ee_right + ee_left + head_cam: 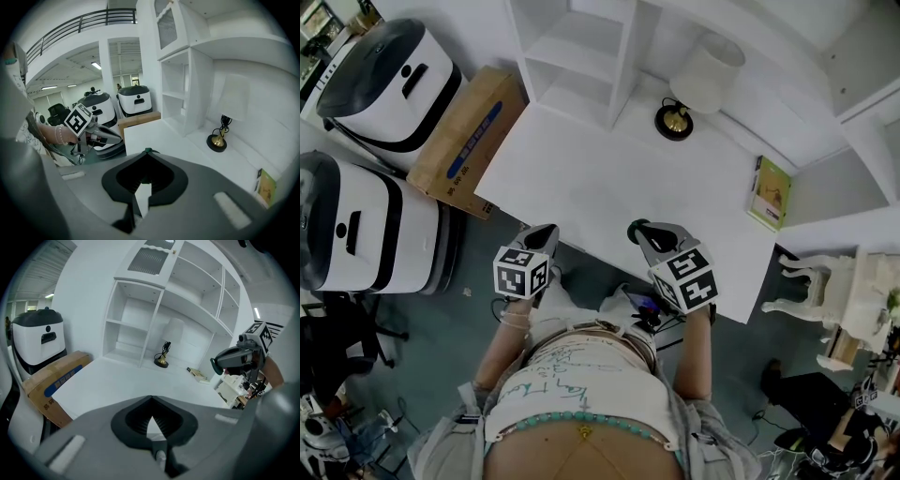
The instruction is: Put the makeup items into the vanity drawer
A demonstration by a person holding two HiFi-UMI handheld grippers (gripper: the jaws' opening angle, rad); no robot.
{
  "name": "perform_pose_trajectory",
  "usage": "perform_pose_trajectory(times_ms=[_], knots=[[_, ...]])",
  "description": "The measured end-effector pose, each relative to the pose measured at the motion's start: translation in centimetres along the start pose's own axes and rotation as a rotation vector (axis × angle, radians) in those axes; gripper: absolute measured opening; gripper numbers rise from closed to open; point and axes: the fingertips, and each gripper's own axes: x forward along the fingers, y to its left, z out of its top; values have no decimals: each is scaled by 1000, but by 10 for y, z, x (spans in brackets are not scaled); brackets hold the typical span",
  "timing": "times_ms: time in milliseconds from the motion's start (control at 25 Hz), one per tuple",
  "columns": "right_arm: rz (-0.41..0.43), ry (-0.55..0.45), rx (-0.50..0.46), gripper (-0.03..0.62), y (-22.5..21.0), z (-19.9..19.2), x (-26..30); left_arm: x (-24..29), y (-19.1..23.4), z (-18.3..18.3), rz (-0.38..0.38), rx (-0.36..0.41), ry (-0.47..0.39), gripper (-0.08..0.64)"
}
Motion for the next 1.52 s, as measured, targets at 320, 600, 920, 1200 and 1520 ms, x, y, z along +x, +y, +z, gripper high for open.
perform_pose_trajectory(times_ms=[320,600,920,1200,1520], knots=[[-12,-13,25,29,10,5,5,-3,15,-5,-18,15,19,2],[-14,-22,43,29,17,10,10,-5,34,-14,-3,6,22,2],[2,-25,34,29,20,15,12,-11,48,-15,34,-19,-22,2],[33,-24,-12,29,29,17,13,-23,58,-21,79,-52,-76,2],[58,-33,-55,29,40,21,18,-27,66,-29,96,-37,-80,2]])
